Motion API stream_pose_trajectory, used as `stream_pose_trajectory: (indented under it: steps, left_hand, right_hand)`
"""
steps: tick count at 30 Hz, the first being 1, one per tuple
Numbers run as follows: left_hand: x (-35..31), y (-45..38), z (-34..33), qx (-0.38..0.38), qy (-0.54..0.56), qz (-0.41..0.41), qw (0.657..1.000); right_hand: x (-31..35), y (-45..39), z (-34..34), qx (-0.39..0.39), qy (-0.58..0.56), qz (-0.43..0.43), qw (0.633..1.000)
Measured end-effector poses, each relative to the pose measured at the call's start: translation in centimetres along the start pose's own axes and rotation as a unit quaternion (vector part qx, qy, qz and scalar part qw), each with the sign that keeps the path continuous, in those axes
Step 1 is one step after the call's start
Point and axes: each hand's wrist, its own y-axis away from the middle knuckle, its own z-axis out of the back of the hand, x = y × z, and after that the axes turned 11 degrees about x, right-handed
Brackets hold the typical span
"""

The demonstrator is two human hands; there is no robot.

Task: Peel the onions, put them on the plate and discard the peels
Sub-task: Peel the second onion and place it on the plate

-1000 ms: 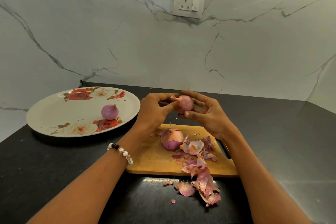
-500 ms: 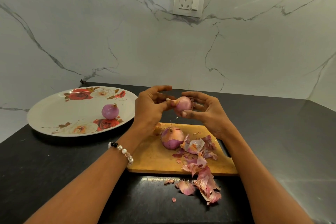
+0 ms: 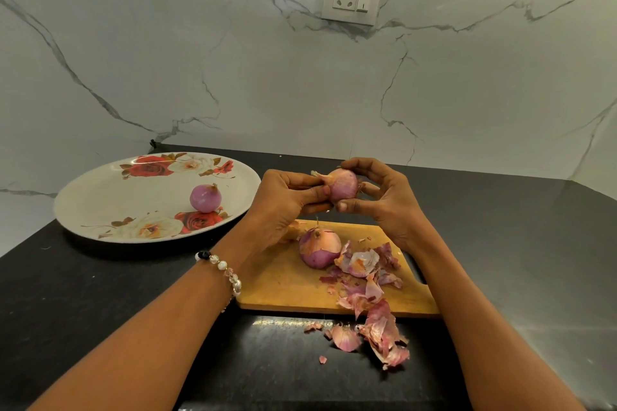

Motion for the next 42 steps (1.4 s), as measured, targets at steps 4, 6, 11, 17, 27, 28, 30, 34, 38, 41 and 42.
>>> stream_pose_trajectory:
  steps: [4, 6, 11, 17, 27, 28, 30, 34, 38, 41, 42]
  left_hand:
    - [0.0, 0.1, -0.1, -0.002, -0.003, 0.007, 1.0]
    - [0.0, 0.1, -0.1, -0.01, -0.003, -0.002, 1.0]
    - [0.2, -0.1, -0.1, -0.044, -0.039, -0.018, 0.998]
    - [0.3, 0.0, -0.3, -0.063, -0.025, -0.019, 0.998]
    - [0.8, -0.4, -0.5, -0.077, -0.116, -0.054, 0.989]
    - [0.8, -0.5, -0.4, -0.085, -0.122, -0.054, 0.987]
    - [0.7, -0.5, -0.2, -0.089, -0.131, -0.052, 0.986]
    - [0.9, -0.7, -0.3, -0.093, -0.148, -0.049, 0.983]
    - [0.9, -0.9, -0.1, -0.123, -0.155, -0.042, 0.979]
    - [0.9, -0.8, 0.0, -0.118, -0.161, -0.054, 0.978]
    - [1.0, -0.9, 0.0, -0.114, -0.17, -0.063, 0.977]
  right_hand:
    - [-0.2, 0.0, 0.0, 0.003, 0.015, 0.0, 1.0]
    - [-0.2, -0.1, 0.0, 0.001, 0.013, 0.004, 1.0]
    - [-0.2, -0.1, -0.1, 0.0, -0.002, 0.003, 1.0]
    - [-0.3, -0.1, -0.2, -0.006, -0.031, -0.014, 0.999]
    - [-0.5, 0.0, -0.3, -0.01, 0.028, -0.004, 1.0]
    - [-0.5, 0.0, -0.3, -0.011, 0.025, -0.003, 1.0]
    - [-0.5, -0.1, -0.4, -0.017, 0.008, -0.004, 1.0]
    - [-0.4, -0.1, -0.3, -0.012, -0.078, -0.022, 0.997]
    - [-0.2, -0.2, -0.1, -0.015, -0.232, -0.023, 0.972]
    - [-0.3, -0.4, 0.1, -0.02, -0.284, -0.012, 0.958]
    - [-0.3, -0.5, 0.1, -0.019, -0.281, -0.012, 0.959]
